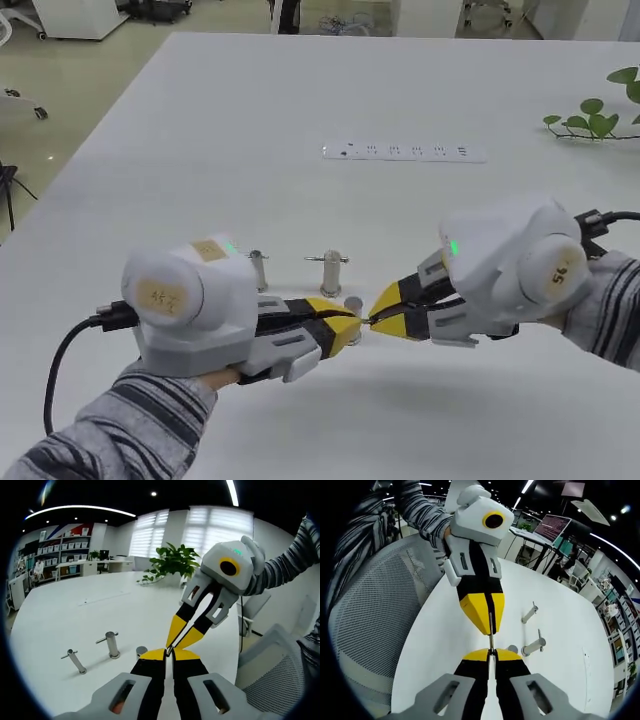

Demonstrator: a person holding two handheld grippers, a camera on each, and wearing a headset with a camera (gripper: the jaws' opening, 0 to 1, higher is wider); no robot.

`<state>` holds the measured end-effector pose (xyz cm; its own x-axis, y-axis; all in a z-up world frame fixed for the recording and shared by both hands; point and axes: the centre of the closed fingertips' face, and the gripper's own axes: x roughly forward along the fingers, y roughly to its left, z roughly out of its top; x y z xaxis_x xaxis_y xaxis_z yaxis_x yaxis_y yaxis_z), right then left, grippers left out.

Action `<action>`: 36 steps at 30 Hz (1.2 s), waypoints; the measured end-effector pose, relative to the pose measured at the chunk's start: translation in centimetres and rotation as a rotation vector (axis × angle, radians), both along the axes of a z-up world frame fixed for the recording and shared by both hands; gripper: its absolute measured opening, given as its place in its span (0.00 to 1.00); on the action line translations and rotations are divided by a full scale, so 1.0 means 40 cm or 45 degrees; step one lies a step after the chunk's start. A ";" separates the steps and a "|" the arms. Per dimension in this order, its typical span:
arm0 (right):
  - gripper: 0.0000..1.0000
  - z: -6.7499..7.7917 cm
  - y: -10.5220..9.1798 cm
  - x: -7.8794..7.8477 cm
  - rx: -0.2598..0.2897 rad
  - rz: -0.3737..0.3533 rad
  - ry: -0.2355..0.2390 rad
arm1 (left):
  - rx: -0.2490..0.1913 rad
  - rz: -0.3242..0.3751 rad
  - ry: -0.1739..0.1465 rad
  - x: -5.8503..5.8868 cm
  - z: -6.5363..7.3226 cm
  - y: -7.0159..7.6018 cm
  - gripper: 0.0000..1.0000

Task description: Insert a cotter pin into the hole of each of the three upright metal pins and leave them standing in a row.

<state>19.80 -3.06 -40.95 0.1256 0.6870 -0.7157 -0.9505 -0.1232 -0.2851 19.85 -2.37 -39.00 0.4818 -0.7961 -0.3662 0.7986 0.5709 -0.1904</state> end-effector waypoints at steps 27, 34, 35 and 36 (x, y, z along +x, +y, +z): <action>0.00 -0.064 -0.085 0.084 -0.228 -0.147 -0.074 | 0.233 0.195 -0.111 0.085 -0.091 0.021 0.22; 0.00 -0.095 -0.100 0.103 -0.262 -0.196 -0.058 | 0.267 0.216 -0.099 0.103 -0.124 0.016 0.20; 0.00 -0.099 -0.101 0.105 -0.267 -0.198 -0.060 | 0.267 0.216 -0.096 0.105 -0.129 0.014 0.20; 0.00 -0.104 -0.103 0.107 -0.275 -0.198 -0.059 | 0.268 0.220 -0.089 0.106 -0.132 0.013 0.20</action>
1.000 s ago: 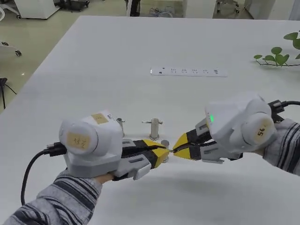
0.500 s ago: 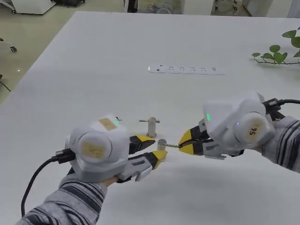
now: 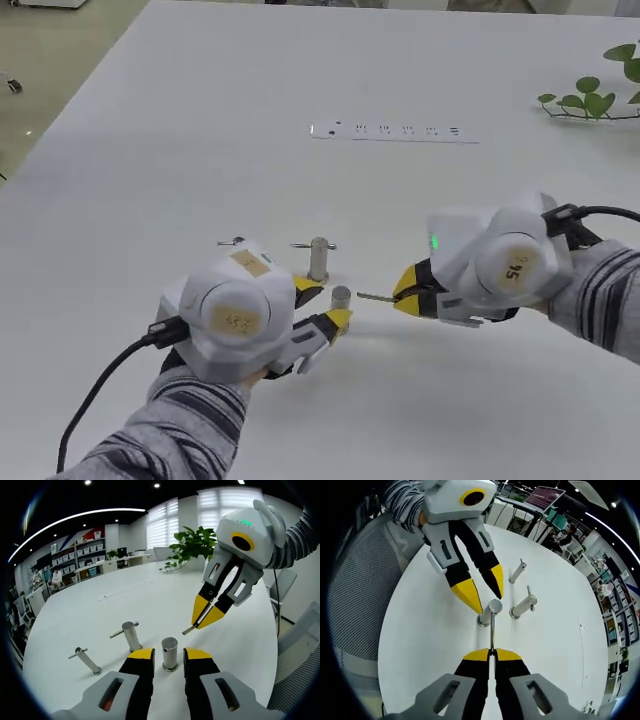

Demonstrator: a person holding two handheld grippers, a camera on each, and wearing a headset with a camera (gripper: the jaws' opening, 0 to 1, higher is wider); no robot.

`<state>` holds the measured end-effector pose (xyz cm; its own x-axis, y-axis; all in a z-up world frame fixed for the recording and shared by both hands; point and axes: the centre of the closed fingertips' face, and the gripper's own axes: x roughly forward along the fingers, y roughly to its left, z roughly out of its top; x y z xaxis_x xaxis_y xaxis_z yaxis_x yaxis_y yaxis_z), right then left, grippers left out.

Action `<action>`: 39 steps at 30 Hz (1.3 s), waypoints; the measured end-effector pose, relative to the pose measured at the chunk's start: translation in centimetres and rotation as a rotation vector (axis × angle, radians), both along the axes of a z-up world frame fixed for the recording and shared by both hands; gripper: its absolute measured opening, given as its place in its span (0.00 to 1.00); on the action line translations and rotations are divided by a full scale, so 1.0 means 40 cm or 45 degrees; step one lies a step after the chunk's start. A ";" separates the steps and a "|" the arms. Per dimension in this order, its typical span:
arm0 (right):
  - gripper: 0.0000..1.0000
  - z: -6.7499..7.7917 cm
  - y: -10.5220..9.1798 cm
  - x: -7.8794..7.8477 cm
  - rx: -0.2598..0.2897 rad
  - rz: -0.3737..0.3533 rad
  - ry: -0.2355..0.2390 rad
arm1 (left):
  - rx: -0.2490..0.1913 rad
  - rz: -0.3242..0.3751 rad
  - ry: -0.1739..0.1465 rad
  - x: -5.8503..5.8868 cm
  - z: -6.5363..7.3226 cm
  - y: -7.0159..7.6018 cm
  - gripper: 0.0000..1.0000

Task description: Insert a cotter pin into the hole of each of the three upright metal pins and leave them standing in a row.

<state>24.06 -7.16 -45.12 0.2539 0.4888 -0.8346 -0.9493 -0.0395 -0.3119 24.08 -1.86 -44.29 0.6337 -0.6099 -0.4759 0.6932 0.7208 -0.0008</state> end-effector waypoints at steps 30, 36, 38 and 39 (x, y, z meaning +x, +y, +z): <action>0.00 -0.025 0.021 0.014 -0.059 0.063 -0.010 | -0.066 0.108 0.137 0.018 -0.069 -0.018 0.11; 0.00 -0.015 0.019 0.009 -0.052 0.057 -0.006 | -0.075 0.122 0.140 0.019 -0.074 -0.018 0.11; 0.00 -0.010 0.018 0.007 -0.044 0.048 0.001 | -0.074 0.124 0.139 0.018 -0.074 -0.018 0.11; 0.00 -0.007 0.019 0.006 -0.038 0.050 0.001 | -0.075 0.125 0.139 0.018 -0.075 -0.018 0.11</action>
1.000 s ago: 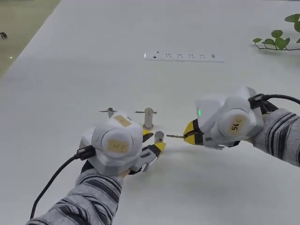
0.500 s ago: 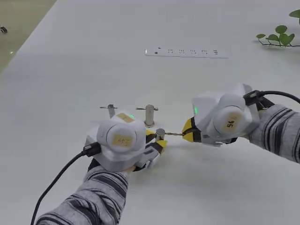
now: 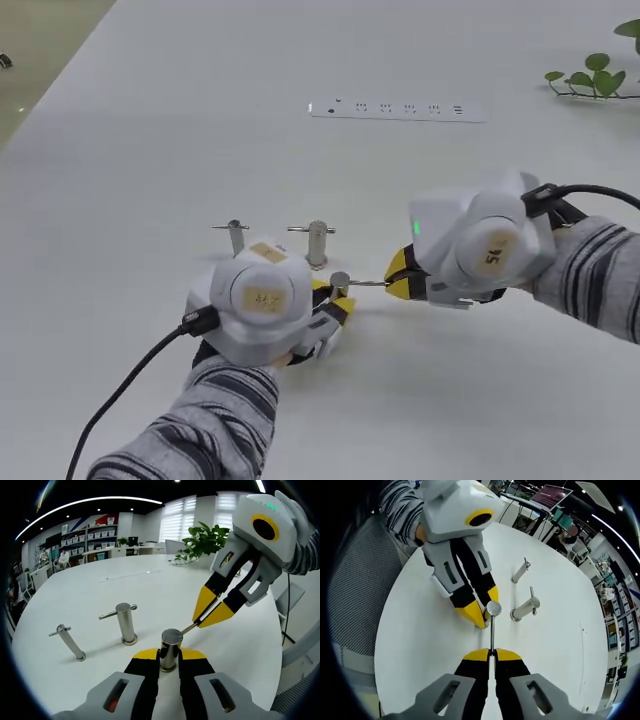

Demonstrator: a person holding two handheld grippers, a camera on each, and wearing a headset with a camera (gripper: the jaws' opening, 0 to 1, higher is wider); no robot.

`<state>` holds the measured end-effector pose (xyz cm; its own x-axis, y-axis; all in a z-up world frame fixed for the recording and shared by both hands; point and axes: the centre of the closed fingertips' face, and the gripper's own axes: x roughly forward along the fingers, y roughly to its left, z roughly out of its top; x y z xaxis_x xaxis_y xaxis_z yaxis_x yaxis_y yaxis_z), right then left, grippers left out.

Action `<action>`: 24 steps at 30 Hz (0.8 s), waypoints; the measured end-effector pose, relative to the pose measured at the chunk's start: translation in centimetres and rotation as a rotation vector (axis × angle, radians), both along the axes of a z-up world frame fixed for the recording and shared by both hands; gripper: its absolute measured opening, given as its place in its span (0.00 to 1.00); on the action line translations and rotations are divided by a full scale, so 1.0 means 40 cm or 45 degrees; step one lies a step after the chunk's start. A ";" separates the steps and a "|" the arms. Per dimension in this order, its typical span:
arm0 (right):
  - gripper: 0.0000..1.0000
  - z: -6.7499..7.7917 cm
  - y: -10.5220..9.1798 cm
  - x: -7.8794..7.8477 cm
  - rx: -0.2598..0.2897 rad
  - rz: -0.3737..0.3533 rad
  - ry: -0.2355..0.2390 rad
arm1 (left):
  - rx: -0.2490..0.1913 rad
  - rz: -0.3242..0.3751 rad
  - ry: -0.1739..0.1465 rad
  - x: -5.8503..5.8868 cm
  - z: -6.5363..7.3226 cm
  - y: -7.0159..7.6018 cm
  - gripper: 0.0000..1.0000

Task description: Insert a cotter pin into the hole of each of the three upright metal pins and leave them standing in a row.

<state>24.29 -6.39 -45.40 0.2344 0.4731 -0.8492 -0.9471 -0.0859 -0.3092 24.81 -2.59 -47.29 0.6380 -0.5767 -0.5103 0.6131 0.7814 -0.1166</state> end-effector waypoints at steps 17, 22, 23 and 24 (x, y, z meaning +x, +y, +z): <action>0.00 0.020 0.040 -0.014 0.076 -0.016 0.039 | 0.026 0.022 0.010 -0.005 -0.027 0.008 0.10; 0.00 0.019 0.051 -0.013 0.084 -0.026 0.045 | 0.025 0.026 0.010 -0.005 -0.027 0.008 0.10; 0.00 0.019 0.055 -0.013 0.093 -0.043 0.059 | 0.024 0.027 0.010 -0.005 -0.027 0.008 0.10; 0.00 0.019 0.057 -0.013 0.098 -0.052 0.064 | 0.023 0.028 0.010 -0.005 -0.027 0.008 0.10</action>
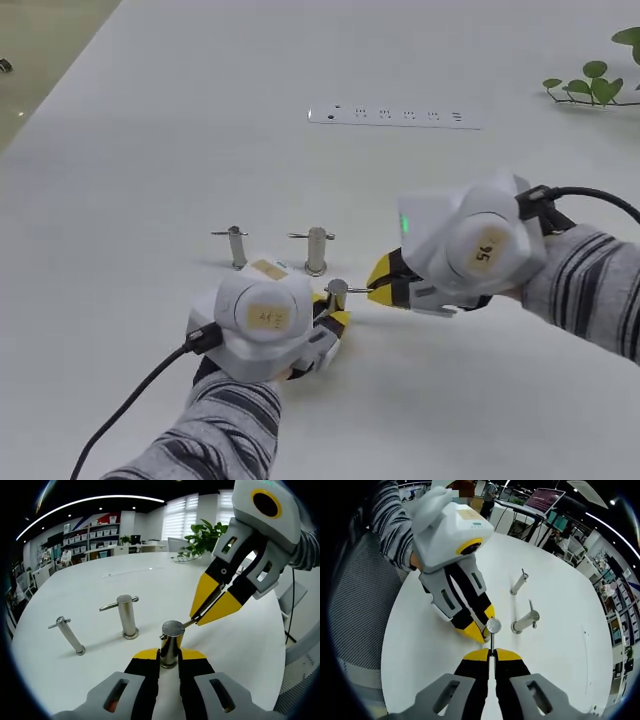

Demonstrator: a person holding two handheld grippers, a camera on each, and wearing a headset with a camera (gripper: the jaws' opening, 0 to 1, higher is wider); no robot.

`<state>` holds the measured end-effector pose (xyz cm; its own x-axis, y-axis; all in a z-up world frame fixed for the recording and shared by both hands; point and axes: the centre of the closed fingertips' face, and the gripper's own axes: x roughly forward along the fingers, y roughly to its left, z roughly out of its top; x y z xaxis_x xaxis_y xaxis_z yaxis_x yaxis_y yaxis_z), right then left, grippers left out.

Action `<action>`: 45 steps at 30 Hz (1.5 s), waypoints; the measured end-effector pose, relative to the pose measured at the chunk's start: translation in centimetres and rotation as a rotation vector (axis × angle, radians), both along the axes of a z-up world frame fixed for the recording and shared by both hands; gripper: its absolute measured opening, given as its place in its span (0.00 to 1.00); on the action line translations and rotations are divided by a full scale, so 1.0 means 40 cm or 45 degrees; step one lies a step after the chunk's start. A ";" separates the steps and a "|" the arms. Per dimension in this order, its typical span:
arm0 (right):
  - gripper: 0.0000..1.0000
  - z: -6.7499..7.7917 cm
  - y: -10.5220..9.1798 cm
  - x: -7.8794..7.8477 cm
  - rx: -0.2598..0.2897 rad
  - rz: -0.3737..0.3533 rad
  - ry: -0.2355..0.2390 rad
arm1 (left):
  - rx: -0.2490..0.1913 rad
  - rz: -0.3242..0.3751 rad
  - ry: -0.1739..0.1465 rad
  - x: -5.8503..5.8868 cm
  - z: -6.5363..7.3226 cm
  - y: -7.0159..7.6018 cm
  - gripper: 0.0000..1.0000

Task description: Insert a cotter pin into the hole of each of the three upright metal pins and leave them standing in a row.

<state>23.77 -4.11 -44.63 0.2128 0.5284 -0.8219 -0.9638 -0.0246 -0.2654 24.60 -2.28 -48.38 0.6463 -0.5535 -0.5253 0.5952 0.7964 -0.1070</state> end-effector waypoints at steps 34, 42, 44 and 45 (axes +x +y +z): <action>0.00 0.002 0.039 -0.004 0.088 -0.058 0.033 | -0.003 0.012 -0.005 0.003 -0.002 -0.004 0.10; 0.00 0.003 0.039 -0.004 0.101 -0.066 0.025 | 0.003 0.022 -0.008 0.004 -0.003 -0.004 0.10; 0.00 0.003 0.039 -0.004 0.112 -0.077 0.027 | 0.001 0.025 -0.007 0.004 -0.003 -0.004 0.10; 0.00 0.003 0.039 -0.005 0.115 -0.079 0.032 | 0.000 0.026 -0.007 0.003 -0.003 -0.004 0.10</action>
<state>23.57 -2.55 -44.51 0.2274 0.5868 -0.7771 -0.9691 0.0583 -0.2395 24.73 -2.45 -48.49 0.6605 -0.5400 -0.5217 0.5794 0.8085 -0.1034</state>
